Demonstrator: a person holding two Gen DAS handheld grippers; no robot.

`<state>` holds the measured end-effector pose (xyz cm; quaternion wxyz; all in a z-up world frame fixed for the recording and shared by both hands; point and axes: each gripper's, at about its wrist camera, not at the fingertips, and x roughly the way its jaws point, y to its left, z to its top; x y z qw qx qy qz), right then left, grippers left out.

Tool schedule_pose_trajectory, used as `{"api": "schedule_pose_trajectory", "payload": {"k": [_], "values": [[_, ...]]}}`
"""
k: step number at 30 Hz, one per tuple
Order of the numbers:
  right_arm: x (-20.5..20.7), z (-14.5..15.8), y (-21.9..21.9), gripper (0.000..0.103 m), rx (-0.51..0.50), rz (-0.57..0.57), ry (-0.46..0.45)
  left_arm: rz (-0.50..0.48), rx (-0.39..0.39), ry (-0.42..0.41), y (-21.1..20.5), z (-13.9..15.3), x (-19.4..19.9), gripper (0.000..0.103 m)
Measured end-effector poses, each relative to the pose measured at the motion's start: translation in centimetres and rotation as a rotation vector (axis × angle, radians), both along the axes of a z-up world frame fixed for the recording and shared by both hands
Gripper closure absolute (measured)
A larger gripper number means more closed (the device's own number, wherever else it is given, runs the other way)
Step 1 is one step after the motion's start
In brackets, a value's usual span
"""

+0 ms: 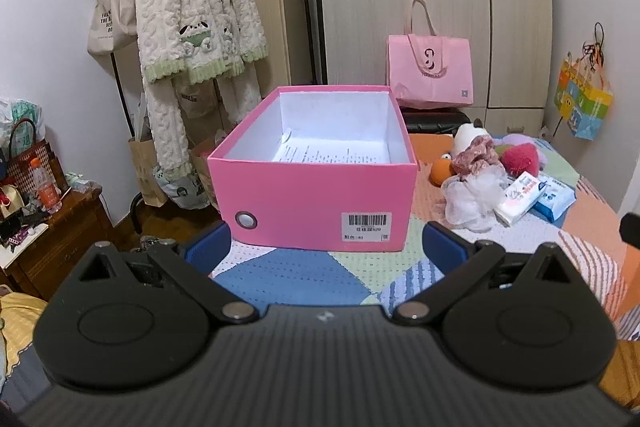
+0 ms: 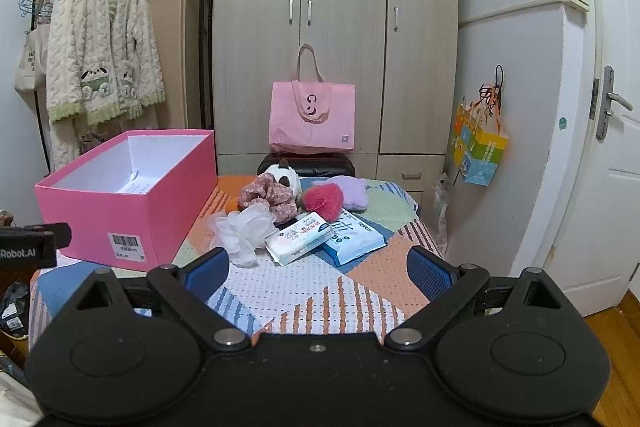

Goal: Organize soft objects

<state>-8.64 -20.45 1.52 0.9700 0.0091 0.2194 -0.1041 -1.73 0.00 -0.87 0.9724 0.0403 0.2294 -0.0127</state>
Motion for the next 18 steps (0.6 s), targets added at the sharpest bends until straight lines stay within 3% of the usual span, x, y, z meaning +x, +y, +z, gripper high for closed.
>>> {"api": "schedule_pose_trajectory", "payload": {"k": [18], "values": [[-0.42,-0.34,0.34,0.005,0.001,0.009,-0.008,-0.031,-0.007,-0.010,0.01,-0.41,-0.80,0.000]]}}
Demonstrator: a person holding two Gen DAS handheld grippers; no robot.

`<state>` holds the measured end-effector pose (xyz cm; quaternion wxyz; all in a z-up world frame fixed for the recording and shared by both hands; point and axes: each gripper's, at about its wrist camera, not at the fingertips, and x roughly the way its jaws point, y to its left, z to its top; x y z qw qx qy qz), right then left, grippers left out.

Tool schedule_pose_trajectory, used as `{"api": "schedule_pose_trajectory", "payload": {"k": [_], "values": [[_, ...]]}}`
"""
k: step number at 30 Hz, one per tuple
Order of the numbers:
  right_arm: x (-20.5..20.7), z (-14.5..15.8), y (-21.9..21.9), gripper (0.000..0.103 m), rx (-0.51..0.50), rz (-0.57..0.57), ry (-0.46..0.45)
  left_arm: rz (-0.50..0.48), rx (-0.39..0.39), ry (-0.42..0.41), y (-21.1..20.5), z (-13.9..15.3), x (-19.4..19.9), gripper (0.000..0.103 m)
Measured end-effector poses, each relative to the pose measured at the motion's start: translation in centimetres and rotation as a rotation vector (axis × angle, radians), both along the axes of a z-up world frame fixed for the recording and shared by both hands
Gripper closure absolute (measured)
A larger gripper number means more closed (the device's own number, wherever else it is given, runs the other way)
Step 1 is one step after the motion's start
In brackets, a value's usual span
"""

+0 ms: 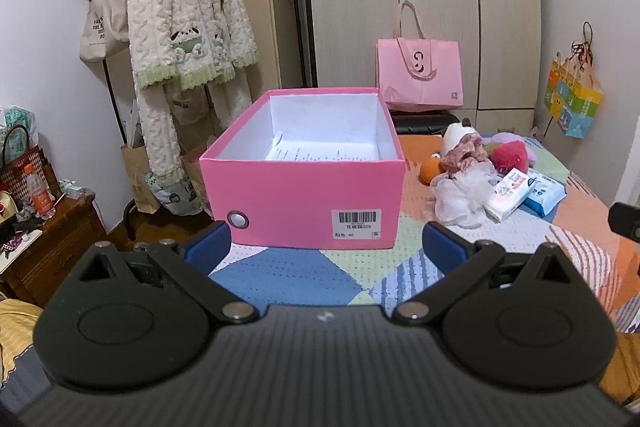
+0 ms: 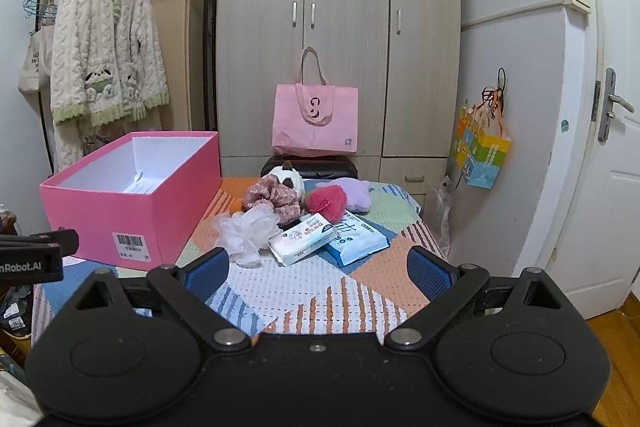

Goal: Organize soft objects

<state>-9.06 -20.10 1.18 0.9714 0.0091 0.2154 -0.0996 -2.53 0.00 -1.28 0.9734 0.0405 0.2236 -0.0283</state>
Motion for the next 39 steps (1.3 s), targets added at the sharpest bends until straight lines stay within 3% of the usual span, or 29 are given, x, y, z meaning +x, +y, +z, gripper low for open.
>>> {"api": "schedule_pose_trajectory", "payload": {"k": [32,39], "values": [[0.3,-0.1,-0.4,0.005,-0.024,0.002,0.019,-0.028,-0.014,0.043,-0.6,-0.8,0.4,0.000],[0.1,0.9,-1.4,0.005,-0.022,0.023,-0.027,-0.044,-0.025,0.033,-0.5,0.3,0.3,0.000]]}}
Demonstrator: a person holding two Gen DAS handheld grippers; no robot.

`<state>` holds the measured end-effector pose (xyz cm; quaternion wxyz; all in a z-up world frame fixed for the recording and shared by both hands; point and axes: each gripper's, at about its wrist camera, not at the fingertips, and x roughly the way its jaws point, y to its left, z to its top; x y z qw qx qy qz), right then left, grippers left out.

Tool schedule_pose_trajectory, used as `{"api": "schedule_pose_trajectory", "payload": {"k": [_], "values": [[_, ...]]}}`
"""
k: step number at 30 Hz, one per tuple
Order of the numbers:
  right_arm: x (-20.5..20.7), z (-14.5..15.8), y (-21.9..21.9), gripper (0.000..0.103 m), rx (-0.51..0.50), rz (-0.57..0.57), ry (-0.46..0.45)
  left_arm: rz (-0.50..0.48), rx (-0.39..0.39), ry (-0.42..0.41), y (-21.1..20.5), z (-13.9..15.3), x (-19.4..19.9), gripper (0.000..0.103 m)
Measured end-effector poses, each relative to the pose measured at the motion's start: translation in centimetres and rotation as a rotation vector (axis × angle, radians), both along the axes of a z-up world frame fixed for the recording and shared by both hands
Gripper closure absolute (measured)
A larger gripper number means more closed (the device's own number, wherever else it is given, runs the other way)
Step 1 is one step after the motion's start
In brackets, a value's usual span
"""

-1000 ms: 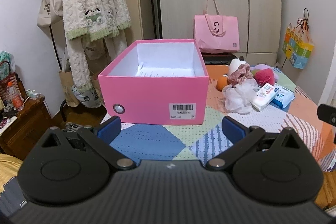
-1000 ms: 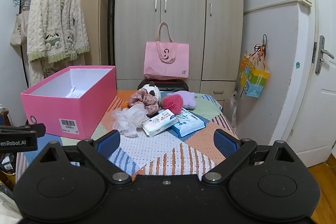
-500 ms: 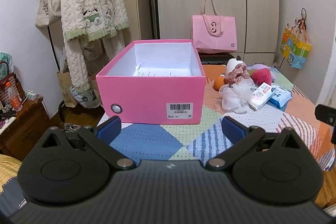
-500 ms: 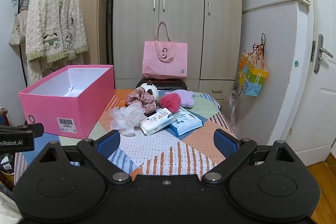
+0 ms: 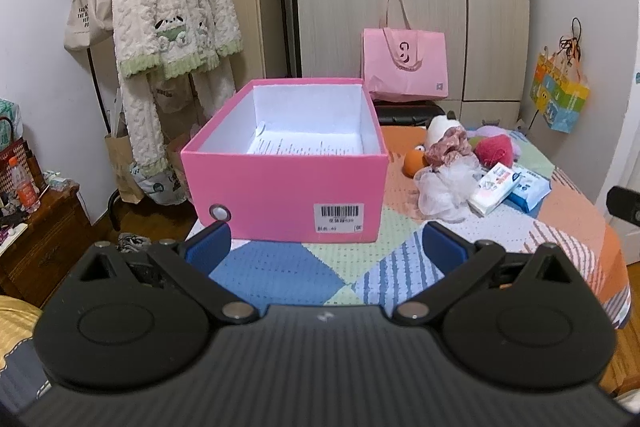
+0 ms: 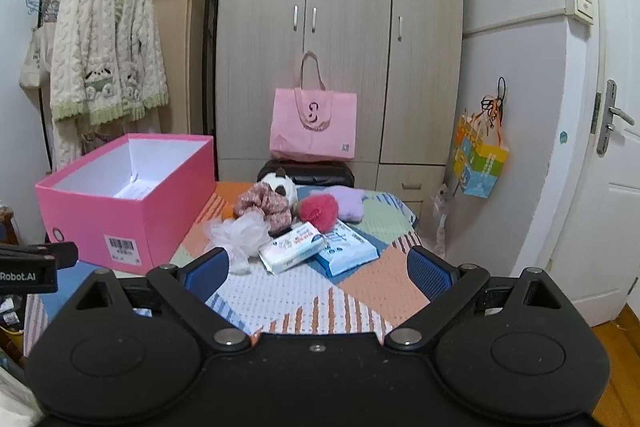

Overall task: Organize soft objects
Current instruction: 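Grasp the white mesh puff with the left gripper while the right grasps the wipes pack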

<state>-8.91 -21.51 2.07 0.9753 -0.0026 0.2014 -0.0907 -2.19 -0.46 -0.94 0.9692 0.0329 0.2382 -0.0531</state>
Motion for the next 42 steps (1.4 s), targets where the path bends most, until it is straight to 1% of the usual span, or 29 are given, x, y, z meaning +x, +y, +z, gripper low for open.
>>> {"api": "schedule_pose_trajectory", "payload": {"k": [3,5,7,11,15,18,20,22,23,25,28,30,32,34,37,38,39,42], "values": [[0.3,-0.6,-0.7,0.004,-0.002,0.032,-0.041,-0.017,-0.010,-0.017,-0.2,0.6,0.5,0.000],[0.8,-1.1,-1.2,0.004,-0.024,0.029,-0.082,-0.045,-0.036,-0.029,-0.3,1.0,1.1,0.000],[1.7,-1.5,-2.0,0.004,-0.033,0.051,-0.114,-0.077,-0.063,-0.046,-0.9,1.3,1.8,0.001],[4.6,-2.5,-3.5,0.004,-0.029,0.123,-0.086,-0.141,-0.054,-0.084,-3.2,1.7,3.2,0.002],[7.3,-4.3,-3.3,0.006,-0.098,0.221,-0.041,-0.236,-0.026,-0.112,-6.2,1.4,4.8,0.003],[9.5,-5.9,-3.3,0.008,-0.118,0.285,-0.003,-0.292,-0.007,-0.111,-8.3,0.9,6.2,0.004],[11.2,-7.0,-3.8,0.008,-0.109,0.313,0.024,-0.321,0.005,-0.090,-9.5,0.4,7.5,0.006],[12.6,-8.1,-4.2,0.008,-0.110,0.334,0.050,-0.333,0.027,-0.049,-10.5,-0.4,8.9,0.012],[13.3,-8.6,-4.4,0.008,-0.121,0.349,0.059,-0.334,0.037,-0.019,-10.9,-0.9,9.8,0.014],[14.4,-9.5,-4.4,0.008,-0.148,0.370,0.062,-0.346,0.040,0.033,-11.5,-1.9,11.2,0.021],[16.4,-10.6,-4.3,0.008,-0.203,0.384,0.087,-0.348,0.042,0.086,-12.1,-3.3,13.0,0.024],[17.4,-11.1,-4.2,0.008,-0.223,0.405,0.099,-0.346,0.043,0.097,-12.5,-3.9,13.9,0.025],[18.2,-11.3,-4.3,0.007,-0.226,0.423,0.109,-0.337,0.065,0.066,-13.0,-4.3,14.3,0.025],[19.0,-11.6,-4.4,0.007,-0.220,0.427,0.121,-0.336,0.072,0.058,-13.4,-4.6,14.8,0.025],[19.7,-11.8,-4.5,0.007,-0.218,0.422,0.135,-0.372,0.014,0.134,-13.9,-4.9,16.2,0.025],[19.9,-11.9,-4.6,0.007,-0.217,0.423,0.137,-0.381,0.001,0.148,-14.1,-5.0,16.5,0.025],[20.0,-12.0,-4.7,0.006,-0.215,0.426,0.140,-0.376,0.002,0.152,-14.2,-5.2,16.7,0.025],[20.3,-12.0,-5.2,0.006,-0.189,0.439,0.152,-0.324,0.036,0.150,-14.5,-5.9,17.5,0.025]]}}
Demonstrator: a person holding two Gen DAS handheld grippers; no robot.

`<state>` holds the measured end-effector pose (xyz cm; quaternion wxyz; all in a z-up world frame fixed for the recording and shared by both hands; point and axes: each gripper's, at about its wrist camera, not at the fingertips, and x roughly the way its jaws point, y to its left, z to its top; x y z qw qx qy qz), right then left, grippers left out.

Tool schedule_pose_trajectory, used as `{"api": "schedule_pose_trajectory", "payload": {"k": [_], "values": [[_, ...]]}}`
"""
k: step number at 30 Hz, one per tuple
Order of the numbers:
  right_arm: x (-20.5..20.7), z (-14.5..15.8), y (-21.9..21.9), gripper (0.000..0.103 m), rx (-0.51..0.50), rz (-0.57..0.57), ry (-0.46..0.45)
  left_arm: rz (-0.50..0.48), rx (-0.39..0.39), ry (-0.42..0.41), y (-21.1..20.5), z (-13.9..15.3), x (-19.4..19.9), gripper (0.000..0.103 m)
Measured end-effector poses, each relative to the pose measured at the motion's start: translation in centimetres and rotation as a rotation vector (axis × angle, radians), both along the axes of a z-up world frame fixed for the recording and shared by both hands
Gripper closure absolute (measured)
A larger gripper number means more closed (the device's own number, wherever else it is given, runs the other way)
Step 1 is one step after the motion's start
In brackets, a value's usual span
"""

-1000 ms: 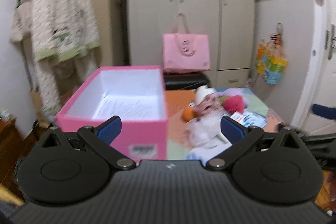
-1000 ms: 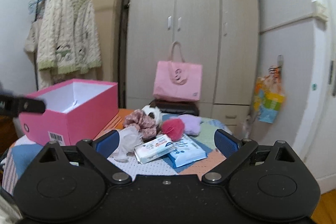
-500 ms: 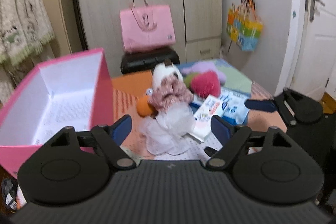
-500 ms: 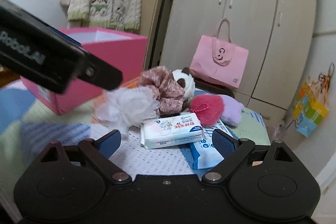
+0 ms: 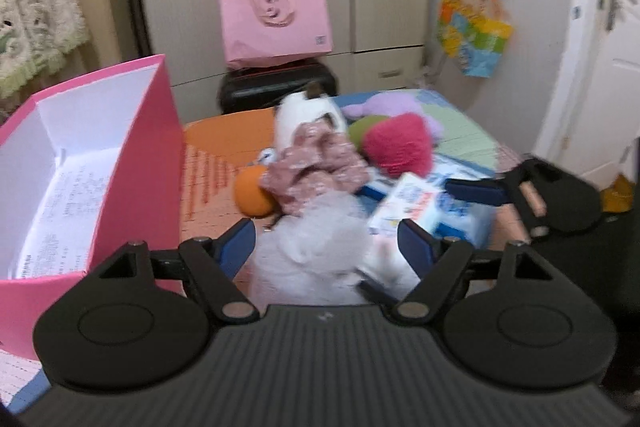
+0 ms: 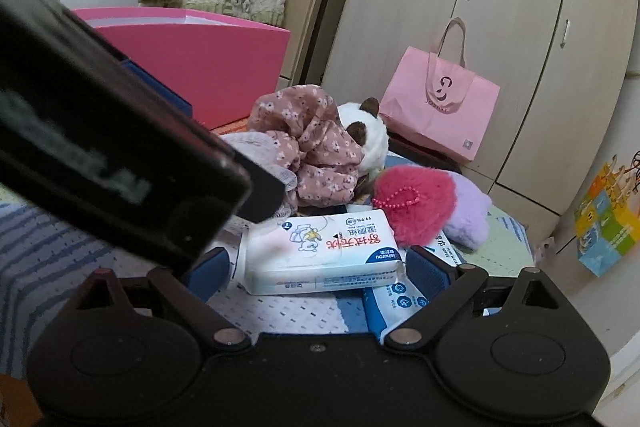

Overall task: Organize soft objects
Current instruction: 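Grasp the white mesh puff with the left gripper while the right grasps the wipes pack, then carry the mesh puff and wipes pack into the pink box and release both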

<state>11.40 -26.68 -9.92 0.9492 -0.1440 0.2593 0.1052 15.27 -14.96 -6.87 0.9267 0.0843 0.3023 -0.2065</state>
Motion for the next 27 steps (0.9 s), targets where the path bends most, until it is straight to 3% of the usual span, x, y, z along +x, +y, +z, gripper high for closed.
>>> {"api": "schedule_pose_trajectory", "payload": {"k": [3,7,9,10,12,16,27], "values": [[0.5,0.1,-0.3,0.005,0.016,0.014,0.024,0.037,-0.023,0.056,0.3,-1.1,1.2,0.025],[1.1,0.0,-0.4,0.006,0.052,-0.011,0.046,0.128,-0.130,0.125,1.2,-3.1,3.0,0.025],[0.8,-0.1,-0.5,0.012,0.058,-0.012,0.039,0.143,-0.177,0.131,1.8,-3.6,3.1,0.028],[0.7,-0.2,-0.6,0.015,0.070,-0.010,0.034,0.145,-0.180,0.123,1.9,-3.7,3.0,0.039],[0.9,-0.2,-0.7,0.019,0.066,-0.023,0.022,0.142,-0.188,0.118,2.1,-3.7,3.0,0.050],[0.5,-0.3,-0.3,0.020,0.043,-0.035,-0.005,0.132,-0.192,0.129,2.0,-3.6,2.9,0.061],[-0.5,0.4,-0.8,0.021,0.156,-0.117,-0.014,0.088,-0.185,0.132,2.8,-1.9,0.9,0.062]]}}
